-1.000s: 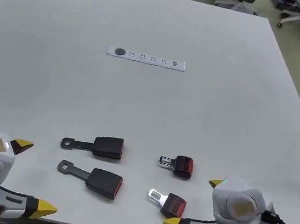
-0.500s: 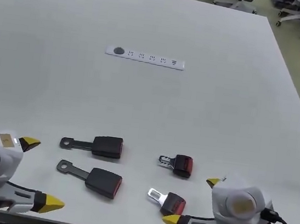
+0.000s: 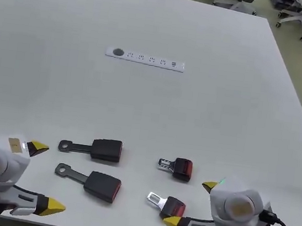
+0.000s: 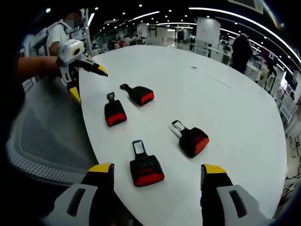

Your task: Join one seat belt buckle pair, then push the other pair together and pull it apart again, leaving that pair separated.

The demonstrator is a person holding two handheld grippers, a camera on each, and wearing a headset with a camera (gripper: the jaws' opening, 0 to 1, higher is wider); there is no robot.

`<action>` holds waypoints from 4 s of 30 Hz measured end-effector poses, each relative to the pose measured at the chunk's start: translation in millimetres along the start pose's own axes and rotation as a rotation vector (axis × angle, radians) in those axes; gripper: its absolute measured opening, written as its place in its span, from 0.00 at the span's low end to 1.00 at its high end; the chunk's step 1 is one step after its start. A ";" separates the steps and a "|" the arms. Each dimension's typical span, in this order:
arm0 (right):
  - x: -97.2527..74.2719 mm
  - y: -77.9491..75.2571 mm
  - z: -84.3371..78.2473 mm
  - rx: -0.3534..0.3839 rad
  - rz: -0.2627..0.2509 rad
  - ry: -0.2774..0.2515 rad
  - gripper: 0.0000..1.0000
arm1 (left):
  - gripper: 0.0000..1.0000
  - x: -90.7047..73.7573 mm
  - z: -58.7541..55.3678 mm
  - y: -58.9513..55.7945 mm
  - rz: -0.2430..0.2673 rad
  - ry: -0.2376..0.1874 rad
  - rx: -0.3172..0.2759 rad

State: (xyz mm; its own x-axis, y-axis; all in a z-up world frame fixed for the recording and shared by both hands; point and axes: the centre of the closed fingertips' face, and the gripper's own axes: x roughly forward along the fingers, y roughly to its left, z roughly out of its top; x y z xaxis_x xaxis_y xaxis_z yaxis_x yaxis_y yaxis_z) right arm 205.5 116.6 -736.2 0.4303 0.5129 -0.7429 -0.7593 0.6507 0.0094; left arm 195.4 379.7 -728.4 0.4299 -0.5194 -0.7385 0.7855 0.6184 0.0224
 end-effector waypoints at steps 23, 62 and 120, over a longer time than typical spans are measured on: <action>11.8 14.3 -2.0 -0.097 0.060 0.036 0.61 | 0.67 28.1 9.5 -18.6 -0.108 0.052 0.139; 37.0 15.4 -24.6 -0.278 0.165 0.167 0.43 | 0.41 89.6 27.1 -43.0 -0.319 0.123 0.499; 42.7 20.8 -23.8 -0.400 0.302 0.165 0.32 | 0.34 92.0 26.1 -49.3 -0.353 0.124 0.458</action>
State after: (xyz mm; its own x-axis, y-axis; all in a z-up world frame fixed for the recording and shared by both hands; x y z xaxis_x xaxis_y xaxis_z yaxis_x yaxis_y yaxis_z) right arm 196.5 138.7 -783.7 0.1059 0.5286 -0.8423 -0.9785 0.2063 0.0064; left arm 207.9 286.1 -779.9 0.0742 -0.5579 -0.8266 0.9956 0.0884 0.0297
